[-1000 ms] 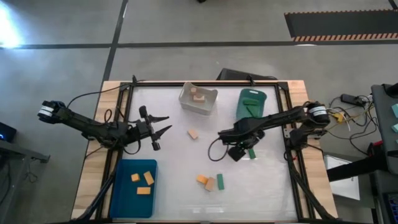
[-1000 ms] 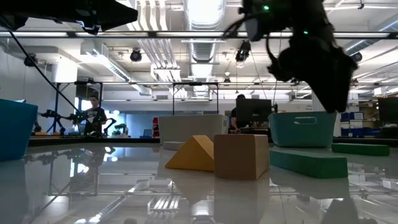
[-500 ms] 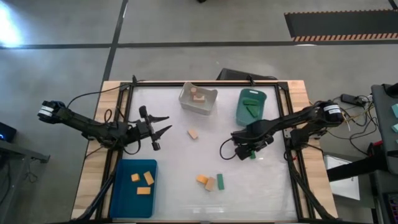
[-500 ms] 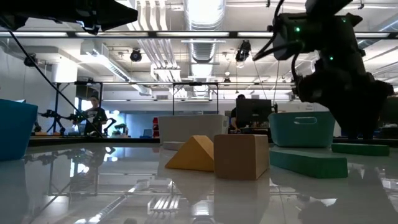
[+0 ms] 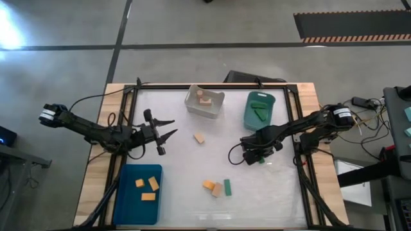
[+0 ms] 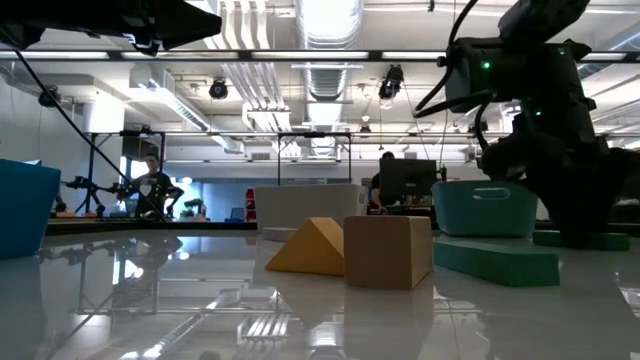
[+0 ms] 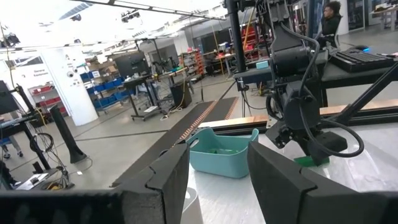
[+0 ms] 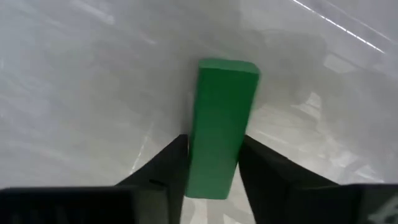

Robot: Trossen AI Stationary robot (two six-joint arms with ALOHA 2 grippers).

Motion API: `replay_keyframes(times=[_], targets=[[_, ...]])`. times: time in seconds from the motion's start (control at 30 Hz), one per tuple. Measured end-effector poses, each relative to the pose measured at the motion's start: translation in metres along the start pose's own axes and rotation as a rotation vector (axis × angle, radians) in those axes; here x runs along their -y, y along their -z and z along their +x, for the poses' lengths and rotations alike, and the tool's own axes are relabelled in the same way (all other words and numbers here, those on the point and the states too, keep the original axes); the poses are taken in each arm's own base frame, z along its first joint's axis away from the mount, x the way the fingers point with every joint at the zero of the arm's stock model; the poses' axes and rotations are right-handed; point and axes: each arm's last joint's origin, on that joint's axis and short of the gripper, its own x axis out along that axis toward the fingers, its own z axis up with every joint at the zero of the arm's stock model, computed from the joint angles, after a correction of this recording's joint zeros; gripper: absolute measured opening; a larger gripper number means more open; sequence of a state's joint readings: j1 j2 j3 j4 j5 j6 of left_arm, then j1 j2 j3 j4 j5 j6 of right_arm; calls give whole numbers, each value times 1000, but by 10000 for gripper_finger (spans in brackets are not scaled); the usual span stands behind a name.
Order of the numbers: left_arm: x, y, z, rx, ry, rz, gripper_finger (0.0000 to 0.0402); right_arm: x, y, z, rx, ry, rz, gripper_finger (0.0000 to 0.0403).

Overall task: Sort & place blocks by color
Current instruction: Put the green block into the green bin

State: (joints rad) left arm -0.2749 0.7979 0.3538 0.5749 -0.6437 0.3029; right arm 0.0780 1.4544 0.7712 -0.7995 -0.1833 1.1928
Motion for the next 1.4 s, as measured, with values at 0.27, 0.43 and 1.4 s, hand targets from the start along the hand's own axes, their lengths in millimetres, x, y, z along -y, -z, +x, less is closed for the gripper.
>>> replay_keyframes(times=[0.27, 0.43, 1.4], targets=[[0, 0, 0, 0, -1, 0, 148, 0, 0, 0, 1, -2, 6, 91], [0, 0, 0, 0, -1, 0, 148, -2, 0, -4, 4, -8, -8, 91], [0, 0, 0, 0, -1, -2, 148, 11, -113, -136, 69, 121, -836, 91]])
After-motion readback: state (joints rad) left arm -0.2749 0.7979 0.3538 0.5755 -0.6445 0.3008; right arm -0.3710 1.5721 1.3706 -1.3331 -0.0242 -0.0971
